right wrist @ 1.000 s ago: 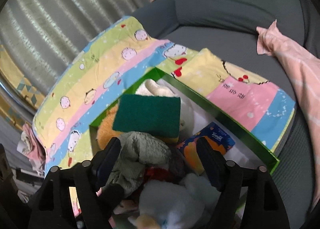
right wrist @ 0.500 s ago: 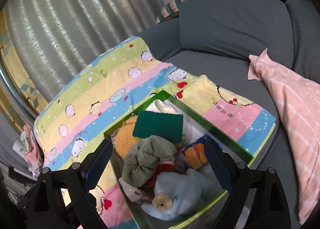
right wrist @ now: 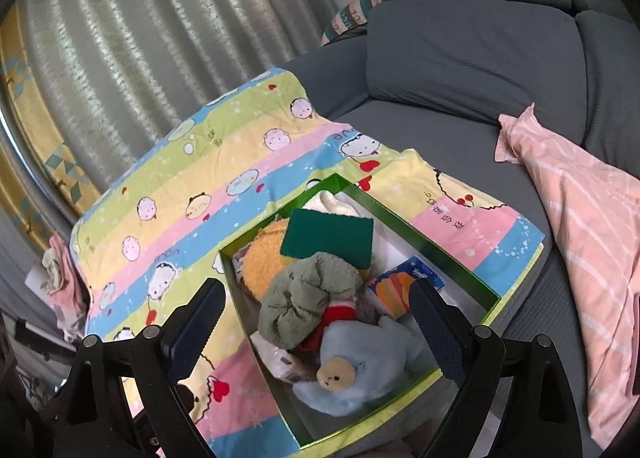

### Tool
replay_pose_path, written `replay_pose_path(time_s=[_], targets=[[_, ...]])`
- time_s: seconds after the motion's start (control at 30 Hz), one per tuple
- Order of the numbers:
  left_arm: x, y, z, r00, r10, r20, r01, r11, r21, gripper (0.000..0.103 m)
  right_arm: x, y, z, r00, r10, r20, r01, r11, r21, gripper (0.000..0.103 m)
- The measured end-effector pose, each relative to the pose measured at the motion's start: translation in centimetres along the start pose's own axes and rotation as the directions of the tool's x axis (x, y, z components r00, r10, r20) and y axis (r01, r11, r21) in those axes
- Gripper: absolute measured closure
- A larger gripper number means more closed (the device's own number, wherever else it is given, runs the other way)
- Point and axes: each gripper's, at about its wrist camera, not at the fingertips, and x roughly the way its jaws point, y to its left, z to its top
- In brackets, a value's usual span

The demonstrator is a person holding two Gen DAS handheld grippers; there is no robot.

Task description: Organize soft objects

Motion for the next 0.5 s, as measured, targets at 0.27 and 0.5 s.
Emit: replay_pose_path(time_s=[0.27,0.5], targets=[[-0.58,0.01,-0.48,1.000,-0.013,0.001,0.013,1.000,-0.010,0.001,-0.44,0.54,-0.60,1.000,-0.018,-0.012,0.018,1.000,-0.015,0.010],[-0.99,0.09,-0.73,1.000,-0.019,0.000,0.019,1.000,-0.020,0.001,-0.69,0.89,-1.07,0.999,-0.031,-0.020,0.030,0.999,-0.027,0.010]])
